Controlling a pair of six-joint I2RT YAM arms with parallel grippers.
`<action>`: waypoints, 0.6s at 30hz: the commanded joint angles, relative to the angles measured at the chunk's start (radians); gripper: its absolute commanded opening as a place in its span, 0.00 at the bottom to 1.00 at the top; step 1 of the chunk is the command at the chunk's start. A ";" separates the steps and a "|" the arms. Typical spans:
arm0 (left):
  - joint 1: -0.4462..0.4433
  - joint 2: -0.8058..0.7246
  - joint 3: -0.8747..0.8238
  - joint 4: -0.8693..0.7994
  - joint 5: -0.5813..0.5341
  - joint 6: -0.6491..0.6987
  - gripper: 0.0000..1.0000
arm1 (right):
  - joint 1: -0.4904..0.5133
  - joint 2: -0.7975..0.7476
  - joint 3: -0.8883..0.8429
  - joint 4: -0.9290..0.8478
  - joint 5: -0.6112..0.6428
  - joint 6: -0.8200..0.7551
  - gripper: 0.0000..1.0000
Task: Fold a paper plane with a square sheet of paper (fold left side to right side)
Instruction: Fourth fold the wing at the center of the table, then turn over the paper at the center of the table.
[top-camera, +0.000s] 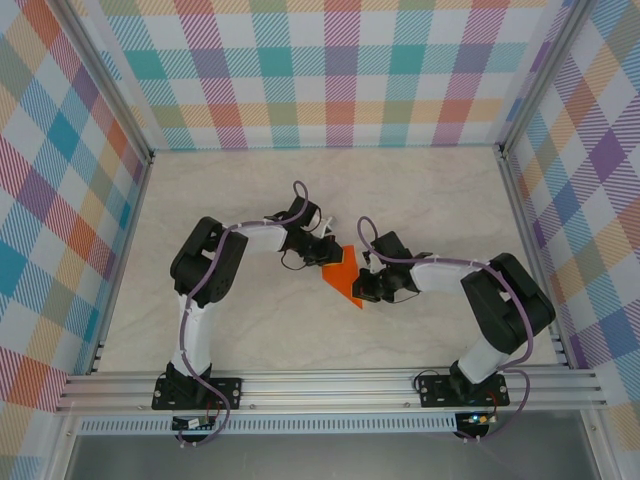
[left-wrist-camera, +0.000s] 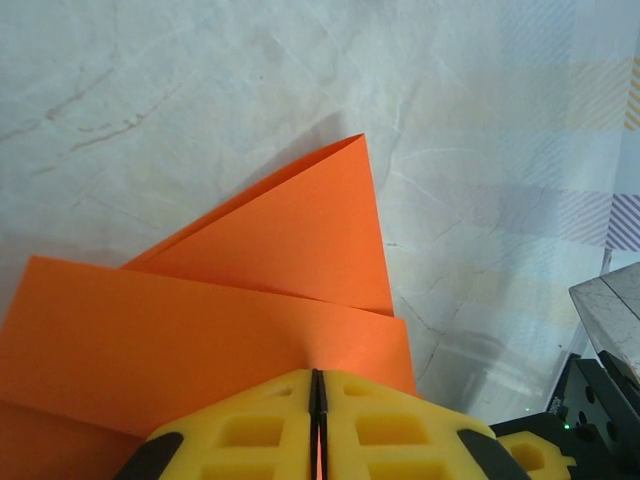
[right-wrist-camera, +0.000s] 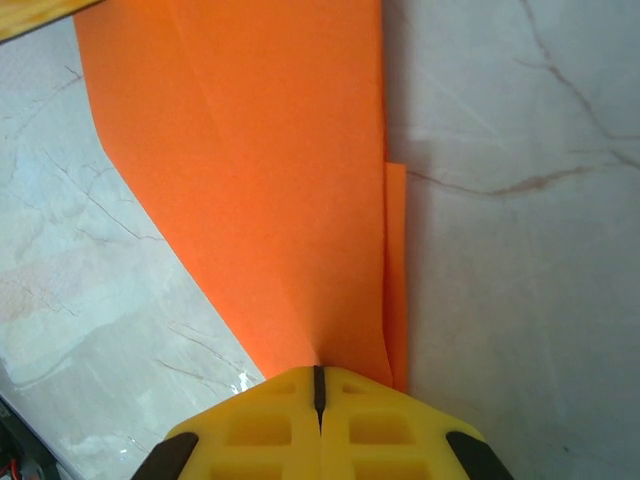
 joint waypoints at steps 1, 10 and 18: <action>0.029 -0.062 0.025 -0.034 -0.011 0.032 0.13 | 0.000 -0.043 -0.012 -0.139 0.037 -0.041 0.10; 0.109 -0.332 -0.038 -0.073 -0.011 0.026 0.36 | 0.000 -0.286 0.103 -0.300 0.168 -0.153 0.42; 0.111 -0.334 -0.238 0.119 -0.005 -0.102 0.46 | 0.000 -0.629 -0.016 -0.390 0.330 -0.100 0.67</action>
